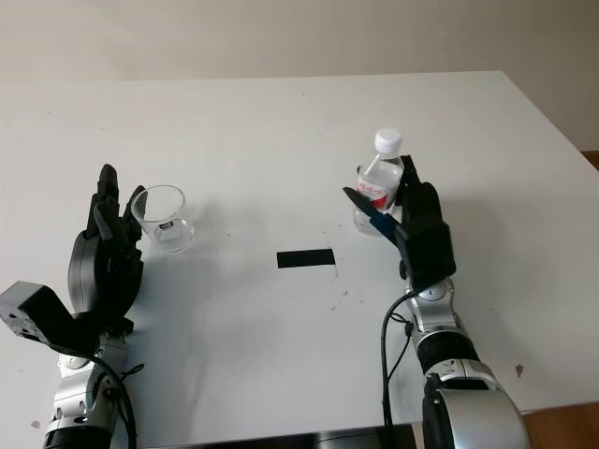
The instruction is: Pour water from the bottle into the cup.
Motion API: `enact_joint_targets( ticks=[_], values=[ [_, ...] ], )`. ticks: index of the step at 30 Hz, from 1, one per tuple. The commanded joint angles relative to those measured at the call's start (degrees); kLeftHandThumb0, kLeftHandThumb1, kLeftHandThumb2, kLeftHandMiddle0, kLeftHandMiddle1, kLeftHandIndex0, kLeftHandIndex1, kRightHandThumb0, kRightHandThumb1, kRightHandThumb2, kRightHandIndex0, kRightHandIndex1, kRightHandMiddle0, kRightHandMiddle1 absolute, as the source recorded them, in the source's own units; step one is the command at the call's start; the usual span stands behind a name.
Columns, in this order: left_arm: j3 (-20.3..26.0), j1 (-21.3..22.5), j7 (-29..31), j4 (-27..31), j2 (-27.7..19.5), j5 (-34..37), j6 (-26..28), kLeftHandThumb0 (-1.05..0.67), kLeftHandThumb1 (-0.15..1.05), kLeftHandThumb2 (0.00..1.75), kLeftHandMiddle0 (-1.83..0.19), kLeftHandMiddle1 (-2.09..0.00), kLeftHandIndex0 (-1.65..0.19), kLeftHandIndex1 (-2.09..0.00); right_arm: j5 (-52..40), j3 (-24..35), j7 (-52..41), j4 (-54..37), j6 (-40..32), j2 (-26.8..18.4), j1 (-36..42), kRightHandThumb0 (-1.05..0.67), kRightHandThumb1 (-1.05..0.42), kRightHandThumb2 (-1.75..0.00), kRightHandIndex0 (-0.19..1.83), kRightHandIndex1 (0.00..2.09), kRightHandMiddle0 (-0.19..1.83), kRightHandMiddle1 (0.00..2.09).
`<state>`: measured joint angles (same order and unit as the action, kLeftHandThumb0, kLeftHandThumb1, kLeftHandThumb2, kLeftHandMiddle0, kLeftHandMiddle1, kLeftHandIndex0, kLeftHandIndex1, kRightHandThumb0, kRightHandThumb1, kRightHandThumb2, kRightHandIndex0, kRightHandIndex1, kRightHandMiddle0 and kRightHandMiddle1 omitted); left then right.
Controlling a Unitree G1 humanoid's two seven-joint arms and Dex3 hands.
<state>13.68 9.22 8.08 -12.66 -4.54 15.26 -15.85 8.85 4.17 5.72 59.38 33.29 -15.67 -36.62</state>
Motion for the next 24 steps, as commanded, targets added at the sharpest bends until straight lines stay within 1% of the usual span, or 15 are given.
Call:
enact_joint_targets(
  ticks=[1,4,8,15,20,24],
  values=[
    [-0.2,0.1,-0.2,0.3,0.2,-0.4,-0.4,-0.86,1.05,0.73,0.19,-0.45,0.08,0.0,1.4,-1.5,-0.3,0.1,-0.6,-1.2,0.6,-0.36,-1.05,-0.2,0.88,2.09,0.66,2.09],
    [-0.3,0.1,-0.6,0.7,0.3,-0.4,0.0,-0.86,1.05,0.75,0.19,-0.45,0.08,0.0,2.0,-2.5,-1.8,0.0,-0.5,-2.1,0.6,-0.34,-1.05,-0.23,0.9,2.09,0.74,2.09],
    [-0.2,0.3,-0.3,0.4,0.3,0.0,-0.1,-0.86,1.05,0.74,0.19,-0.46,0.07,0.0,3.1,-3.8,-2.5,-0.3,-1.1,-2.9,0.5,-0.33,-1.05,-0.25,0.86,2.09,0.75,2.09],
    [0.1,0.8,0.1,-0.3,0.1,0.2,-0.6,-0.86,1.05,0.72,0.19,-0.47,0.07,0.0,3.5,-4.8,-1.8,-0.2,-1.3,-2.3,0.0,-0.26,-1.05,-0.19,0.69,2.09,0.64,2.09],
    [0.4,1.1,0.0,-0.8,0.1,0.2,-0.6,-0.87,1.05,0.7,0.19,-0.46,0.07,0.0,4.2,-6.1,-1.9,-0.5,-1.1,-1.7,-2.4,-0.23,-1.05,-0.2,0.62,2.09,0.57,2.09],
    [0.4,1.5,-0.2,-1.4,0.5,0.0,-1.6,-0.86,1.05,0.71,0.19,-0.42,0.08,0.0,4.9,-7.4,-2.5,-1.4,-3.2,-1.0,-6.0,-0.21,-1.05,-0.21,0.62,2.09,0.55,2.09]
  ],
)
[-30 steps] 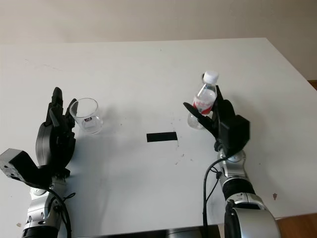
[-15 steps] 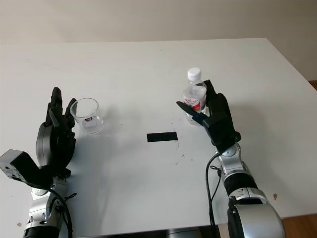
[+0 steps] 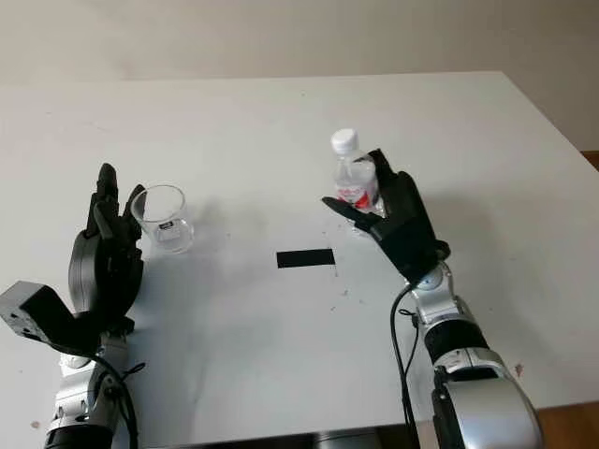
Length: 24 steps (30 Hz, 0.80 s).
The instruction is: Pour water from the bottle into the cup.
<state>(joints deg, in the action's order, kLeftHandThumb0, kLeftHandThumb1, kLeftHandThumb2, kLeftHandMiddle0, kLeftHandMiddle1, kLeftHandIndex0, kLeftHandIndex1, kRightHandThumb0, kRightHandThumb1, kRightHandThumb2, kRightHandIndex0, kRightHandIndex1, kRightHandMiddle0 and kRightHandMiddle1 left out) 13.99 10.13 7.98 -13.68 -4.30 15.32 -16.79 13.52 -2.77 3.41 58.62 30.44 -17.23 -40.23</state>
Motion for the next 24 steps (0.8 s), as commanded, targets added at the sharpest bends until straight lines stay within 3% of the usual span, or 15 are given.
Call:
enact_joint_targets(
  ticks=[1,9,14,17,24],
  values=[
    [0.0,0.6,-0.2,-0.3,0.3,-0.2,-0.7,-0.86,1.05,0.72,0.19,-0.41,0.08,0.0,0.3,-0.6,-0.4,-0.7,-0.5,0.6,-3.0,-0.2,-1.05,-0.22,0.62,2.09,0.54,2.09],
    [-0.6,0.8,-1.3,1.0,0.8,-0.3,0.1,-0.87,1.05,0.73,0.19,-0.41,0.1,0.0,5.0,-4.8,-0.3,5.0,-2.3,1.5,-15.5,-0.18,-1.05,-0.21,0.71,2.09,0.56,2.09],
    [-0.6,1.1,-1.6,0.7,0.9,-0.7,-0.2,-0.88,1.05,0.73,0.19,-0.37,0.11,0.0,6.3,-6.4,-1.6,8.7,-5.0,2.8,-21.4,-0.15,-1.05,-0.19,0.95,2.09,0.8,2.09],
    [-0.4,1.0,-1.6,0.8,1.1,-0.4,-0.4,-0.88,1.05,0.73,0.19,-0.35,0.11,0.0,7.9,-8.1,-1.7,9.7,-6.0,3.3,-23.9,-0.14,-1.05,-0.2,0.98,2.09,0.85,2.09],
    [-0.3,0.9,-1.4,0.6,0.9,-0.5,-0.6,-0.89,1.05,0.73,0.19,-0.36,0.11,0.0,13.1,-12.8,1.2,11.3,-5.6,3.8,-27.5,-0.13,-1.04,-0.2,0.91,2.09,0.64,2.09]
  ],
)
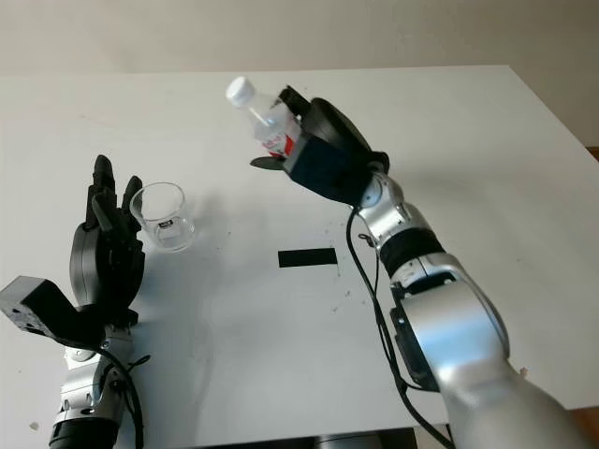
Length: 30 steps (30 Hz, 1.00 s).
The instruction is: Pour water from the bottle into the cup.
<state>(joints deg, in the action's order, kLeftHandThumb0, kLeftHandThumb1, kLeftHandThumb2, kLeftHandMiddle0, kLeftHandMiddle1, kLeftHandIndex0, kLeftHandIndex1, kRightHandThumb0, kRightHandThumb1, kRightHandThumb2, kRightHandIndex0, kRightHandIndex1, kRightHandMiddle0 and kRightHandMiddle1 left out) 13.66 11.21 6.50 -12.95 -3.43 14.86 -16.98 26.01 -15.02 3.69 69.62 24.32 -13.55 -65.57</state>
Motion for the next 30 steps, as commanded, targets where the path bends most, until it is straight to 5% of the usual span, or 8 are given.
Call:
enact_joint_targets(
  ticks=[1,15,23,27,30],
  values=[
    [0.0,-0.3,0.1,0.0,0.1,0.0,-0.3,-0.9,1.05,0.73,0.19,-0.36,0.11,0.0,1.2,-1.1,1.5,0.5,0.5,0.3,-2.6,-0.13,-1.04,-0.2,0.91,2.09,0.63,2.09],
    [-0.6,0.0,0.1,-1.7,0.7,-1.1,-2.5,-0.88,1.05,0.78,0.19,-0.34,0.12,0.0,11.4,-10.2,8.2,3.1,-2.8,1.7,-7.9,-0.16,-1.04,-0.15,0.88,2.09,0.49,2.09],
    [-0.9,0.2,-0.9,-1.9,1.7,-1.6,-2.3,-0.89,1.05,0.78,0.19,-0.33,0.15,0.0,17.7,-16.1,12.5,4.0,-4.6,2.9,-10.0,-0.17,-1.05,-0.12,0.63,2.09,0.26,2.09],
    [-0.9,0.1,-1.2,-2.1,2.0,-1.7,-2.4,-0.89,1.05,0.77,0.19,-0.32,0.14,0.0,20.5,-18.9,15.3,4.6,-5.8,3.8,-11.3,-0.18,-1.05,-0.18,0.7,2.09,0.08,2.08],
    [-0.9,0.2,-1.2,-2.3,2.1,-1.7,-2.5,-0.89,1.05,0.78,0.19,-0.32,0.14,0.0,23.7,-22.0,17.9,5.1,-6.2,3.9,-12.2,-0.18,-1.05,-0.18,0.7,2.09,0.15,2.09]
  ],
)
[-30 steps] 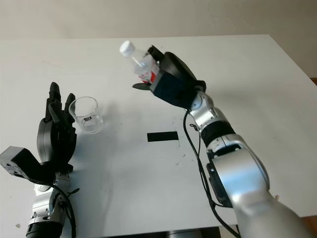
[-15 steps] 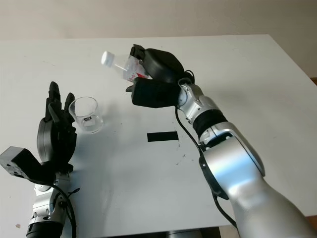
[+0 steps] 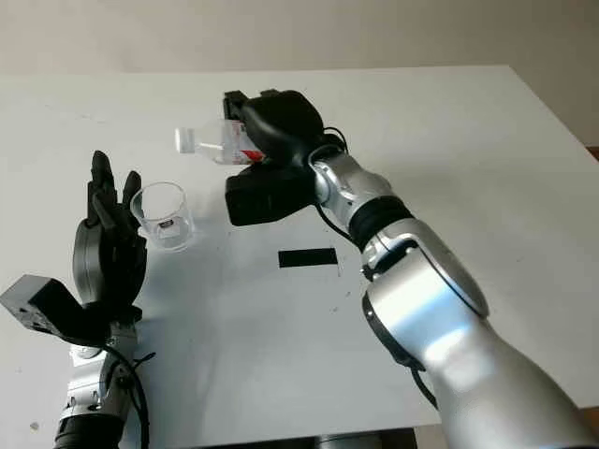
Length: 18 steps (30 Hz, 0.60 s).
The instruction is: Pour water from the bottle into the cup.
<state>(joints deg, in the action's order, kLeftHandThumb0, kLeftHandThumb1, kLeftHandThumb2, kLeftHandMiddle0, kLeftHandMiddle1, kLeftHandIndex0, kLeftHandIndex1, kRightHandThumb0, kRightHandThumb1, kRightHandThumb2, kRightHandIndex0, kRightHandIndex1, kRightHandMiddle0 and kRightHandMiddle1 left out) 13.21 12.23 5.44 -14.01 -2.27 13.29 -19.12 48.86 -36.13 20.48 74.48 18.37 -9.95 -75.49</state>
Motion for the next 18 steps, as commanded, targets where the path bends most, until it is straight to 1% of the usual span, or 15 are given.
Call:
enact_joint_targets(
  ticks=[1,4,7,9,11,12,14,15,16,18],
  values=[
    [-0.5,-0.9,-0.2,-1.3,1.0,-0.2,-0.4,-0.89,1.05,0.78,0.19,-0.33,0.13,0.0,1.6,-1.7,1.6,0.4,-0.7,0.4,-2.6,-0.2,-1.05,-0.17,0.7,2.09,0.18,2.09],
    [-0.4,-0.9,-0.3,-1.4,1.2,-0.1,-0.3,-0.89,1.05,0.77,0.19,-0.35,0.12,0.0,3.5,-3.5,3.1,0.8,-2.1,0.7,-3.2,-0.25,-1.03,-0.09,0.72,2.09,0.21,2.09],
    [-0.5,-0.9,-0.4,-1.5,1.3,-0.3,-0.5,-0.89,1.05,0.78,0.19,-0.36,0.12,0.0,3.9,-4.1,2.9,1.1,-2.9,1.2,-3.5,-0.26,-1.03,-0.07,0.74,2.09,0.21,2.09],
    [-0.5,-0.9,-0.6,-1.6,1.5,-0.5,-0.7,-0.89,1.05,0.78,0.19,-0.38,0.11,0.0,4.1,-4.5,3.3,1.2,-3.4,1.5,-3.7,-0.27,-1.01,-0.05,0.7,2.09,0.17,1.99],
    [-0.5,-0.9,-0.7,-1.8,1.6,-0.5,-0.9,-0.89,1.05,0.78,0.19,-0.39,0.1,0.0,4.7,-5.2,4.2,1.2,-3.6,1.6,-3.8,-0.29,-1.0,-0.05,0.69,2.09,0.18,1.95],
    [-0.5,-0.9,-0.6,-1.9,1.6,-0.5,-0.9,-0.89,1.05,0.78,0.19,-0.4,0.1,0.0,5.1,-5.5,4.6,1.2,-3.6,1.6,-3.8,-0.3,-1.01,-0.05,0.72,2.09,0.19,1.95],
    [-0.5,-0.8,-0.6,-1.9,1.7,-0.5,-0.9,-0.89,1.05,0.78,0.19,-0.4,0.1,0.0,5.9,-6.4,5.2,1.2,-3.8,1.7,-4.1,-0.31,-1.04,-0.07,0.77,2.09,0.21,2.03],
    [-0.5,-0.8,-0.6,-1.8,1.6,-0.6,-0.8,-0.89,1.05,0.78,0.19,-0.4,0.11,0.0,7.0,-7.5,6.1,1.2,-4.4,1.8,-4.3,-0.32,-1.04,-0.07,0.8,2.09,0.21,2.02],
    [-0.5,-0.8,-0.6,-1.8,1.5,-0.6,-0.8,-0.89,1.05,0.78,0.19,-0.39,0.12,0.0,7.9,-8.3,6.8,1.2,-4.8,1.8,-4.4,-0.34,-1.01,-0.06,0.83,2.09,0.24,1.88],
    [-0.4,-0.7,-0.4,-2.1,1.4,-0.5,-0.9,-0.89,1.05,0.78,0.19,-0.38,0.12,0.0,9.0,-9.4,7.9,1.4,-5.4,1.9,-4.5,-0.35,-0.98,-0.05,0.84,2.09,0.27,1.76]
  ],
)
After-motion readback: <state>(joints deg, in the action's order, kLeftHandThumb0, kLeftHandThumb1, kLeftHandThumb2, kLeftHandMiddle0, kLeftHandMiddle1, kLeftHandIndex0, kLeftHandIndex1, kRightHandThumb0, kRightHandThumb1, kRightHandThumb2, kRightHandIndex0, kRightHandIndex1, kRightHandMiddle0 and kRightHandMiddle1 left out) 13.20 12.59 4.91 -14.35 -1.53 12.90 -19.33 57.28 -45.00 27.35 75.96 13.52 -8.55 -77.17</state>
